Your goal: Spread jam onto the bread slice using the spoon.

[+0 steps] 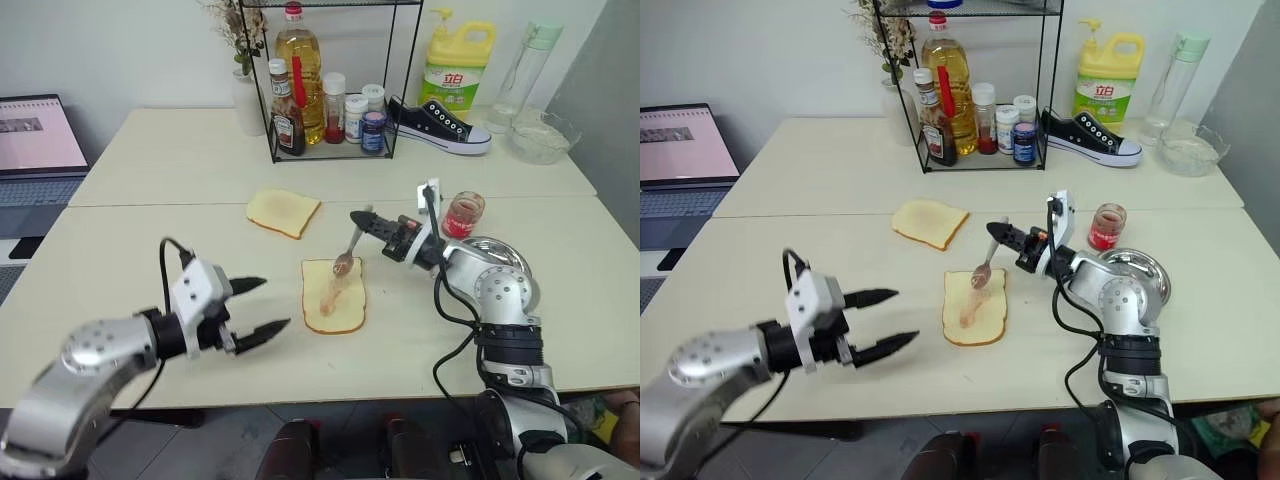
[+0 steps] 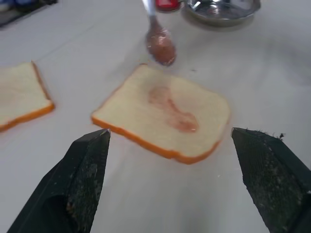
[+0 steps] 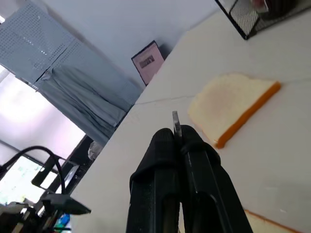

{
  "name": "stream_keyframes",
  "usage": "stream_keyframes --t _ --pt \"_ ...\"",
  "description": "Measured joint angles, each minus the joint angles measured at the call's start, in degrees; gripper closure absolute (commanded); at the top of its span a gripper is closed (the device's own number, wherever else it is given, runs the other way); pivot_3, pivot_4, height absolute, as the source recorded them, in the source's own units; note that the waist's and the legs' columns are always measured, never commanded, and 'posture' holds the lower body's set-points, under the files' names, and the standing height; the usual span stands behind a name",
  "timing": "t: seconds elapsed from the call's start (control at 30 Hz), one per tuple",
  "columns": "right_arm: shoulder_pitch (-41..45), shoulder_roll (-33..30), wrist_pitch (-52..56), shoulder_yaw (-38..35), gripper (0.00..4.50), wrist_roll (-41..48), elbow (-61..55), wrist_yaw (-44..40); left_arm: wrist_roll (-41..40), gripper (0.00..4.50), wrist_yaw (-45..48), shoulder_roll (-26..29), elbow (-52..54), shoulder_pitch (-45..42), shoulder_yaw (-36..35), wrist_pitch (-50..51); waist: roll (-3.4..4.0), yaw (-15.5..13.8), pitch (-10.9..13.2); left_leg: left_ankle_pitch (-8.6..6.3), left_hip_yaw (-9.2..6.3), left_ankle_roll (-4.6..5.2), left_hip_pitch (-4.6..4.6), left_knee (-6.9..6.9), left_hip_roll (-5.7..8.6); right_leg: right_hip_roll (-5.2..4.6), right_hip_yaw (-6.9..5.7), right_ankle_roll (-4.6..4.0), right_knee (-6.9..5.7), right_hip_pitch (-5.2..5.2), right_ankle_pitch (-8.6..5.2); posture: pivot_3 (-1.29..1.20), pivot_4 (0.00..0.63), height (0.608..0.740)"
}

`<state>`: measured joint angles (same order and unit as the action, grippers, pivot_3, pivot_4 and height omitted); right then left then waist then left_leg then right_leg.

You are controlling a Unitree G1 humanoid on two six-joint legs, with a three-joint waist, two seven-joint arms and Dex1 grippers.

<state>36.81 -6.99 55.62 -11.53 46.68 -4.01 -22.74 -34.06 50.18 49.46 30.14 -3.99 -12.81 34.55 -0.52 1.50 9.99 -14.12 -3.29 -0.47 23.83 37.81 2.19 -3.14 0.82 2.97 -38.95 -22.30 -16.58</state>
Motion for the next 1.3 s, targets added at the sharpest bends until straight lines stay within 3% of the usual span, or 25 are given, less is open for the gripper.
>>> stream_keyframes --t 0.27,0.4,0.63,0.9,1.3 --pt "-5.83 -6.79 2.65 -5.64 4.46 2.45 -16.95 10.3 -0.4 0.36 9.19 -0.31 -8.8 -22.09 12.7 1.99 -0.06 0.01 0.04 0.0 0.05 0.0 0.04 0.0 0.04 -0.02 0.04 0.02 -0.01 0.0 -0.01 0.0 0.15 0.74" --pt "-9.04 -8.93 3.16 -11.41 4.46 4.21 -22.62 16.81 3.29 0.36 10.66 -7.6 -15.83 -31.61 19.52 -0.58 -0.07 -0.02 0.04 0.0 0.06 0.01 0.04 0.01 0.03 -0.01 0.04 0.02 0.02 0.02 -0.01 0.0 0.15 0.74" --pt "-15.52 -12.47 -0.07 -19.09 4.46 2.8 -23.43 23.1 9.55 0.36 11.77 -18.93 -24.68 -38.14 27.56 -6.84 -0.08 0.11 0.05 0.01 0.19 0.02 0.07 0.02 0.03 -0.02 0.14 0.03 0.02 -0.01 -0.01 0.0 0.15 0.74" --pt "-18.84 -11.9 -8.52 -22.3 4.46 -0.78 -14.97 23.88 14.05 0.36 13.49 -25.19 -32.06 -39.66 30.8 -11.66 -0.08 0.2 0.05 0.01 0.22 0.03 0.05 0.04 0.03 0.0 0.17 0.03 0.0 0.0 -0.01 0.0 0.15 0.74" --pt "-15.62 -6.08 -18.84 -26.68 4.46 2.78 5.73 20.74 18.97 0.36 16.95 -27.71 -37.56 -41.75 32.91 -16.87 -0.03 0.21 0.05 0.02 0.23 0.03 0.05 0.04 0.03 0.0 0.17 0.03 -0.01 0.0 -0.01 0.0 0.15 0.74"
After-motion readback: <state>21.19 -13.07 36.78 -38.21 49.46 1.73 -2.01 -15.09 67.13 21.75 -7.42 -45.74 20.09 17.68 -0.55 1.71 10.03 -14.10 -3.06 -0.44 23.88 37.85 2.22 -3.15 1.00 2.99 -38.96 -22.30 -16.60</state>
